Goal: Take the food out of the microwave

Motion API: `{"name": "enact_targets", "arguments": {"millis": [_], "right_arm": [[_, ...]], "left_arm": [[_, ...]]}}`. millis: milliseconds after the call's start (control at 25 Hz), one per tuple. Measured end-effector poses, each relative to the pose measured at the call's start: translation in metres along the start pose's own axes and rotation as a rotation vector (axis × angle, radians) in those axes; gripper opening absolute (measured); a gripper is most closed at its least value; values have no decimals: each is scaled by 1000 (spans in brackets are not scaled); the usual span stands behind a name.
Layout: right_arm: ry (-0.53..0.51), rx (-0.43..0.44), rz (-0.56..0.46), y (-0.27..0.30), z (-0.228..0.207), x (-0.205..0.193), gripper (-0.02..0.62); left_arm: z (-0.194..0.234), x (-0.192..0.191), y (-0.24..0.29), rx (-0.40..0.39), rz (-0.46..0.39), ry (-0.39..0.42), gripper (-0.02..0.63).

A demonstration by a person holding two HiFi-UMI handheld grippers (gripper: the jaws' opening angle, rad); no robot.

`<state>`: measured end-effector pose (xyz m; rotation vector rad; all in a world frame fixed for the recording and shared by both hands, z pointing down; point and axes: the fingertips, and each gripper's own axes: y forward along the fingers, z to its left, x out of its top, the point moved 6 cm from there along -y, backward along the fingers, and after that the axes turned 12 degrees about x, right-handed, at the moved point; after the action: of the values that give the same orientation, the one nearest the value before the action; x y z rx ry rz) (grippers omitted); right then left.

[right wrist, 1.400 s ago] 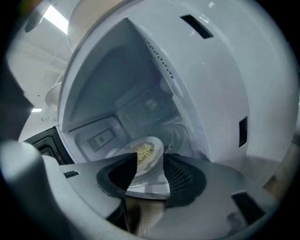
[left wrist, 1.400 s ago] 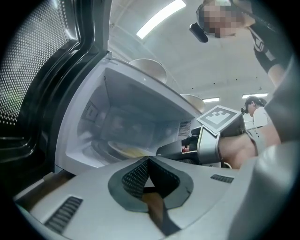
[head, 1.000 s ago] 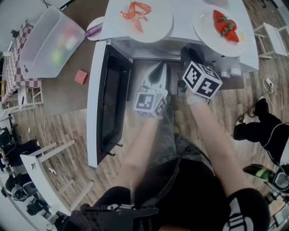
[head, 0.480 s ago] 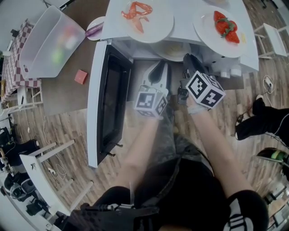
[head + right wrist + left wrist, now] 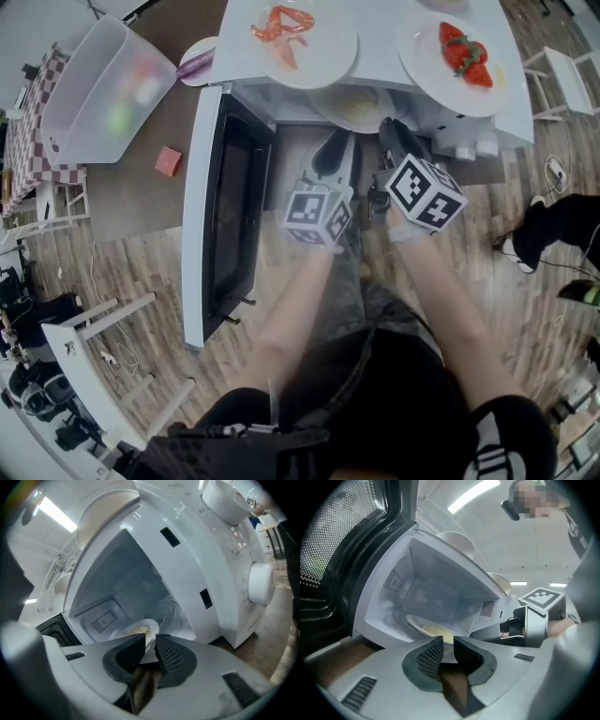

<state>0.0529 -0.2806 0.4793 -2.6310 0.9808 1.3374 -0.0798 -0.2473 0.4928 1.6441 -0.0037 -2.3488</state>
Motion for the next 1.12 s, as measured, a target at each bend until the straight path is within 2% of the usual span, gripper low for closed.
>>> {"name": "enact_targets", "arguments": {"millis": [160, 240, 400, 600, 880, 1120], "right_arm": [[-5, -2, -4, 0, 2, 0, 72], [-6, -4, -6, -1, 2, -1, 72], [-2, 3, -1, -2, 2, -5, 74], [-7, 23, 18, -7, 8, -9, 77], [-12, 38, 42, -9, 10, -11, 77], [-12, 57, 77, -11, 13, -15, 75]], "left_arm": [[0, -1, -3, 17, 25, -20, 71], [-1, -3, -4, 21, 49, -47, 126], [-4, -6, -3, 14, 81, -91, 126], [-2, -6, -2, -10, 96, -236, 127], [-4, -10, -1, -10, 131, -395, 127], [-12, -14, 0, -29, 178, -433, 127]]}}
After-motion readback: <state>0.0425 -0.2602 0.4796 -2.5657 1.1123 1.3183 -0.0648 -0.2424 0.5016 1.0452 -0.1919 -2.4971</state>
